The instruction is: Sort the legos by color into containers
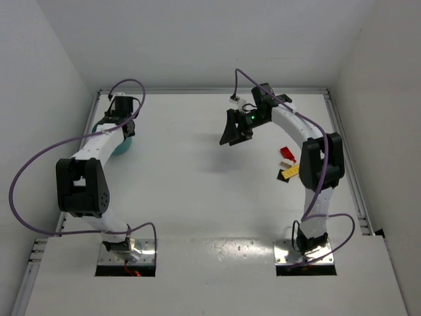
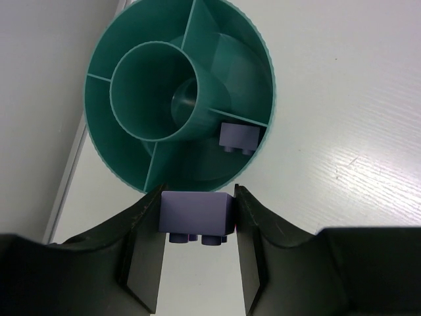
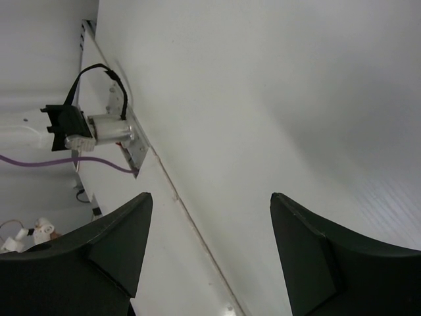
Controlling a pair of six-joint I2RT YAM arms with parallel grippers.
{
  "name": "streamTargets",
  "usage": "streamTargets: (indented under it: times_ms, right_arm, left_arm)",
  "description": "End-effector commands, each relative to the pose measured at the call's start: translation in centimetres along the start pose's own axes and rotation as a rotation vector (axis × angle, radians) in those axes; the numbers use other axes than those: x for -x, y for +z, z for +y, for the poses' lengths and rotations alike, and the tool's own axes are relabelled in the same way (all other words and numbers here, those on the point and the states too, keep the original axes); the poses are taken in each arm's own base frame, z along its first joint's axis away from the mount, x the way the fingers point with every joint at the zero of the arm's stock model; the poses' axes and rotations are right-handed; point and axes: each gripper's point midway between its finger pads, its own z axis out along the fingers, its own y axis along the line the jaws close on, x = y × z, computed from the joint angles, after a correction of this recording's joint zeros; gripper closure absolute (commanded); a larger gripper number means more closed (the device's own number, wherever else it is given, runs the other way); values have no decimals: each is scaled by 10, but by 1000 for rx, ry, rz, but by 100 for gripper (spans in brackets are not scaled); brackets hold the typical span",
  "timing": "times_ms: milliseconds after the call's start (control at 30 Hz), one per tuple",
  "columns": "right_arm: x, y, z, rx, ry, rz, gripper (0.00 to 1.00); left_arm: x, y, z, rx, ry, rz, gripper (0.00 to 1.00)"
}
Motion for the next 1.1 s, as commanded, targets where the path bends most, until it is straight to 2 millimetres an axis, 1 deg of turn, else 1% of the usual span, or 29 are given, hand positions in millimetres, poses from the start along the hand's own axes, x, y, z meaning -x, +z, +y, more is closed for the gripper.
streamTargets:
  times_ms: [0, 67, 100, 133, 167, 200, 333, 400, 467, 500, 600, 633, 700, 733, 833, 867, 1067]
  right_arm:
    - [1, 2, 7, 43, -35, 1, 27]
    - [1, 2, 7, 43, -35, 1, 27]
    - [1, 2, 7, 43, -35, 1, 27]
    - [1, 2, 7, 43, -35, 1, 27]
    - [1, 2, 7, 43, -35, 1, 27]
    - [1, 2, 7, 43, -35, 1, 27]
    - [1, 2, 9, 53, -35, 1, 27]
    - [1, 2, 8, 53, -44, 1, 27]
    - [0, 2, 10, 62, -44, 1, 27]
    - [-1, 2, 10, 62, -37, 6, 27]
    - [-1, 2, 10, 62, -37, 6, 27]
    - [-1, 2, 10, 62, -37, 6, 27]
    - [-1, 2, 10, 62, -37, 6, 27]
    - [-1, 2, 10, 62, -37, 6, 27]
    - [-1, 2, 10, 62, -37, 6, 27]
    - [-1, 2, 10, 62, -37, 6, 27]
    - [-1, 2, 12, 71, -37, 7, 27]
  left_arm:
    - [30, -1, 5, 10, -52, -68, 84]
    - [32, -1, 5, 9, -57, -76, 84]
    - [29, 3, 7, 17, -58, -66, 84]
    - [36, 2, 7, 14, -68, -83, 83]
    - [36, 2, 7, 14, -68, -83, 83]
    - [41, 2, 12, 21, -71, -91, 83]
    - [35, 10, 13, 31, -66, -71, 83]
    - [35, 10, 13, 31, -66, -71, 82]
    - [38, 12, 19, 48, -67, -78, 81]
    - [35, 15, 18, 49, -63, -70, 79]
    - [37, 15, 18, 48, -67, -78, 79]
    - [35, 17, 16, 49, -63, -70, 79]
    - [38, 18, 21, 55, -64, -76, 78]
    - [36, 20, 20, 57, -59, -68, 77]
    - [36, 21, 20, 57, -59, -68, 75]
    - [36, 22, 24, 63, -65, -66, 74]
    - [33, 25, 23, 65, -60, -57, 73]
